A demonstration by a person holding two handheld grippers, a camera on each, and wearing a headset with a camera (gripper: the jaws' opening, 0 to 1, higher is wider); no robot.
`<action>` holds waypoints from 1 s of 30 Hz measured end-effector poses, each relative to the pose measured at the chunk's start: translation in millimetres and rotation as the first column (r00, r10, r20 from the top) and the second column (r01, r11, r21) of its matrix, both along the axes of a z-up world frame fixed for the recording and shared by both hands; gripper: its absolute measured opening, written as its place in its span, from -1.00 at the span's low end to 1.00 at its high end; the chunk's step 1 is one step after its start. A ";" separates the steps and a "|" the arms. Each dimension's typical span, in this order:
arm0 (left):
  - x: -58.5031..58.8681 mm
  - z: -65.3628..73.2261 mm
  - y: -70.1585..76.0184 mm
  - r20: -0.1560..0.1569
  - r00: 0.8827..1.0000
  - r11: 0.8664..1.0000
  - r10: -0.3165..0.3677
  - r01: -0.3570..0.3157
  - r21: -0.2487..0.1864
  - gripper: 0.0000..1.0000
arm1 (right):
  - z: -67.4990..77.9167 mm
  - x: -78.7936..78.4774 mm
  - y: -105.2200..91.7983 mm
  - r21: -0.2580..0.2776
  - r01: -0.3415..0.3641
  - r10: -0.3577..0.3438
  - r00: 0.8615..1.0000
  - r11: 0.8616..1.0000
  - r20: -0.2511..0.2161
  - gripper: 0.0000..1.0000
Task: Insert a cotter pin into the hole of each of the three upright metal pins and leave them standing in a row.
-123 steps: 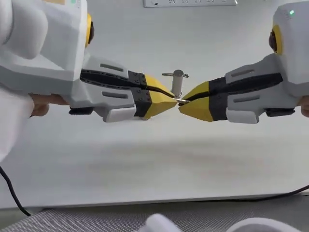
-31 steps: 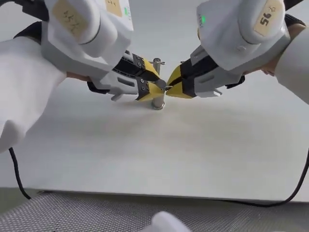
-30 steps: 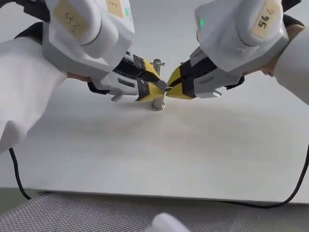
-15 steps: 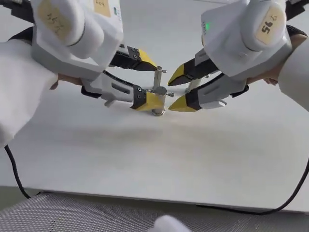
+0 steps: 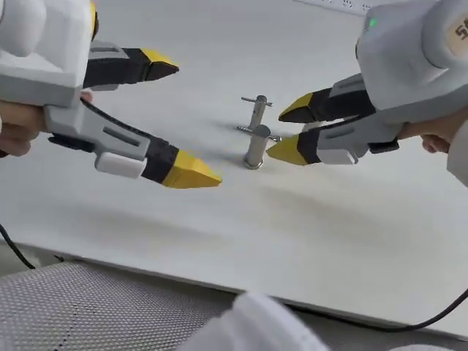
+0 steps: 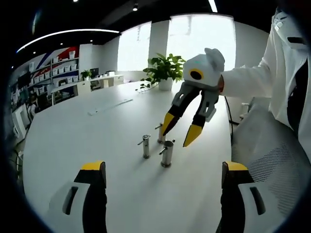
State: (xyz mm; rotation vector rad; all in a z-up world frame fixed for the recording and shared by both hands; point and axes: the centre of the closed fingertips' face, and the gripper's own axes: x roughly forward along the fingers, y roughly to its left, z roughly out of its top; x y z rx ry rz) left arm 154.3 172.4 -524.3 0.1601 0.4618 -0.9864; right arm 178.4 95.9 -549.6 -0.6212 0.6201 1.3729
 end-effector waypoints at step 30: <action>-25.9 5.3 -0.1 0.001 0.999 0.999 0.043 -0.043 0.027 0.99 | -19.2 0.3 20.6 -0.038 -0.021 0.019 0.998 0.999 -0.056 -0.77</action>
